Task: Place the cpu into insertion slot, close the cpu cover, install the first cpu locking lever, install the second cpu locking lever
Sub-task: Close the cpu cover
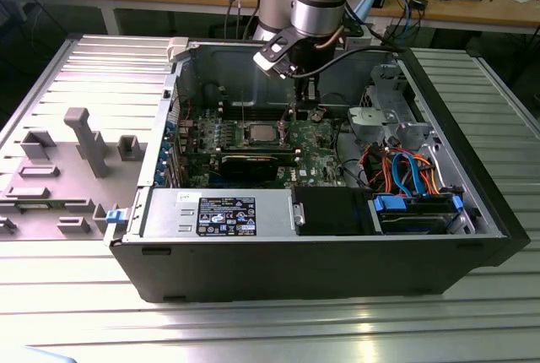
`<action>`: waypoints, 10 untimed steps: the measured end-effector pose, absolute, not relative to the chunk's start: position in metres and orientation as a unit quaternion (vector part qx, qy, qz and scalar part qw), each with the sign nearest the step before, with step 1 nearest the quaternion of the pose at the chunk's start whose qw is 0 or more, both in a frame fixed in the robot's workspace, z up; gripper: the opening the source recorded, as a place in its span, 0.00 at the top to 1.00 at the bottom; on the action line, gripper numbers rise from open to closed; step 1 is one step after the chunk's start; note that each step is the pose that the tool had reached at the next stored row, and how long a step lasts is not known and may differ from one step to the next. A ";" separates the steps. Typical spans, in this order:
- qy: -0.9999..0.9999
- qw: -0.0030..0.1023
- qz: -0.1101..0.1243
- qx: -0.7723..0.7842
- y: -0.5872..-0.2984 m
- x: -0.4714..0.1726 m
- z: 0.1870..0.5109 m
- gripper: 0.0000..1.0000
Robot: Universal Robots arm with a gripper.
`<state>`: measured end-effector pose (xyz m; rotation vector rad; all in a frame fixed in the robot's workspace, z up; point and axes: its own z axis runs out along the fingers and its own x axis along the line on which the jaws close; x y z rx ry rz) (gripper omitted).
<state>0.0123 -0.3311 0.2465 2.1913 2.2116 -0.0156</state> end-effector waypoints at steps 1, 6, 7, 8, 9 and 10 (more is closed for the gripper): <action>0.710 0.014 -0.005 0.704 -0.331 0.012 0.246 0.89; 0.710 0.014 -0.005 0.704 -0.331 0.010 0.246 0.89; 0.710 0.014 -0.005 0.704 -0.331 0.010 0.246 0.89; 0.710 0.014 -0.005 0.704 -0.331 0.010 0.246 0.89; 0.710 0.014 -0.005 0.704 -0.331 0.010 0.246 0.89; 0.710 0.014 -0.005 0.704 -0.331 0.010 0.246 0.89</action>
